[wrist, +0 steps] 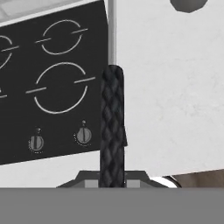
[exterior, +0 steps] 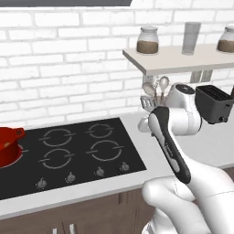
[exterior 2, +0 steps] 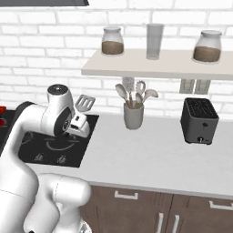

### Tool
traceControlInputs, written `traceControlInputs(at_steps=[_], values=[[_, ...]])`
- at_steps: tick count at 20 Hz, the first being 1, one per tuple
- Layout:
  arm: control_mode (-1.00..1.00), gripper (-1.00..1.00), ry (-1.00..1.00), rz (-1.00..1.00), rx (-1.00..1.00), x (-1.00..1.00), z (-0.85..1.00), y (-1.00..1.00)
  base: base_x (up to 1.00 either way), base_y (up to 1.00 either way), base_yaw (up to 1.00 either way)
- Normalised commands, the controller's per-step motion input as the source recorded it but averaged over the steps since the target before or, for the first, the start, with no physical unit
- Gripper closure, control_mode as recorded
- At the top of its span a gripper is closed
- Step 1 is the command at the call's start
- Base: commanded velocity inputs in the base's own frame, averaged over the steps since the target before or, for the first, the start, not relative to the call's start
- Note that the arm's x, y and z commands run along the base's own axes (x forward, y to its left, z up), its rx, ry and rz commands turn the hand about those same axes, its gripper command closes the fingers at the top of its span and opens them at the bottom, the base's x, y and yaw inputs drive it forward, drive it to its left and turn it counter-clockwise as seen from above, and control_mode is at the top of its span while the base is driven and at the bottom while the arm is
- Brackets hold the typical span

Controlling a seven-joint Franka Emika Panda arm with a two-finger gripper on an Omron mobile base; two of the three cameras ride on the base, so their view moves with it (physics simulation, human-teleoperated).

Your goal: Put the cucumber and potato in the pot. Retrieve the spatula and lightly stir the vegetables in the pot.

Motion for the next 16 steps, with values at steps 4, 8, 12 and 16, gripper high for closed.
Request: traceControlInputs(at_steps=[4,8,12,16], values=[[1.00,1.00,0.00,0.00,0.00,0.00,0.00,0.00,-0.04,1.00,0.19],[1.00,1.00,0.00,0.00,0.00,0.00,0.00,0.00,-0.12,1.00,0.19],[1.00,1.00,0.00,0.00,0.00,0.00,0.00,0.00,-0.01,1.00,0.11],[1.00,1.00,0.00,0.00,0.00,0.00,0.00,0.00,0.00,1.00,0.03]])
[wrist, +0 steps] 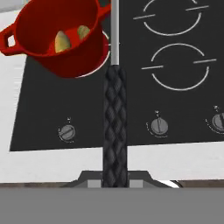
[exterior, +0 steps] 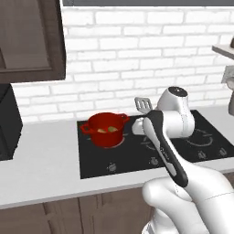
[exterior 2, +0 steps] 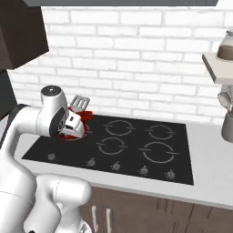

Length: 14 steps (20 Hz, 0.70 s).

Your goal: Put the cucumber and potato in the pot. Retrieve the spatula and lightly stir the vegetables in the pot.

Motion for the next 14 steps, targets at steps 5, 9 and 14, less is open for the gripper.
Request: traceControlInputs(at_steps=[5,9,14], values=[[1.00,1.00,0.00,0.00,0.00,0.00,0.00,0.00,0.24,0.94,-0.03],[1.00,1.00,0.00,0.00,0.00,0.00,0.00,0.00,0.22,0.69,-0.04],[-1.00,1.00,0.02,0.00,0.00,0.02,-0.02,0.00,0.11,0.06,0.00]])
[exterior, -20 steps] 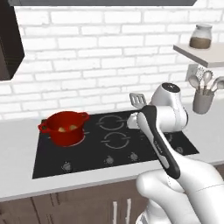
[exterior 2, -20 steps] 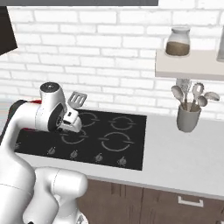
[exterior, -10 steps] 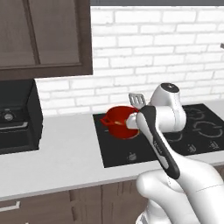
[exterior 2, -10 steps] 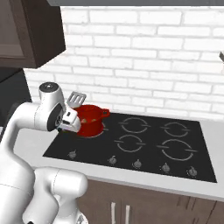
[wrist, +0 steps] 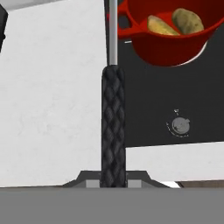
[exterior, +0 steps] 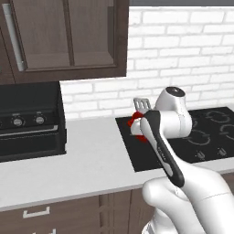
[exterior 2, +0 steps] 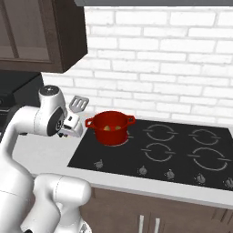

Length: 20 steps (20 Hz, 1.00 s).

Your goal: Put the cucumber and potato in the pot. Retrieve the spatula and lightly stir the vegetables in the pot.

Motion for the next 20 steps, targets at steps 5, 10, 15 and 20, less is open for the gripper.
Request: traceControlInputs(at_steps=[5,10,15,20], values=[[-1.00,1.00,0.03,0.00,0.02,0.00,0.00,-0.14,0.00,0.00,0.00],[-1.00,1.00,0.04,-0.04,0.23,0.56,0.00,-0.27,0.00,0.00,0.00],[-1.00,1.00,0.22,-0.11,0.59,1.00,0.50,-0.37,0.00,0.00,0.00],[-1.00,1.00,0.29,-0.16,0.70,0.90,0.84,-0.30,0.00,0.00,0.00]])
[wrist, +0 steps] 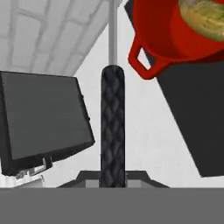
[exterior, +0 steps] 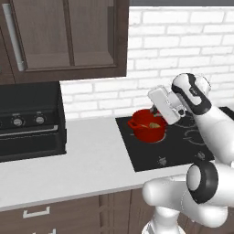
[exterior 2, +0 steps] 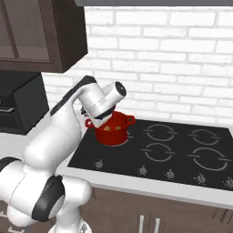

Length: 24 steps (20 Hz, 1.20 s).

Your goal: Put the cucumber and potato in the pot. Retrieve the spatula and lightly stir the vegetables in the pot.

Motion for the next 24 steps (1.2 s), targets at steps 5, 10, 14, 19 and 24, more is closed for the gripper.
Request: traceControlInputs(at_steps=[5,10,14,19,24], values=[[-1.00,1.00,0.31,-0.12,0.63,0.55,0.58,-0.33,0.00,0.00,0.00],[-1.00,1.00,0.02,0.00,0.05,0.02,0.03,-0.03,0.00,0.00,0.00],[-1.00,1.00,0.00,0.00,0.00,0.00,0.00,0.00,0.00,0.00,0.00],[-1.00,1.00,0.00,-0.20,0.00,0.00,-0.01,0.52,0.00,0.00,0.00],[-1.00,1.00,0.00,-0.53,0.14,0.04,0.00,0.59,0.00,0.00,0.00]])
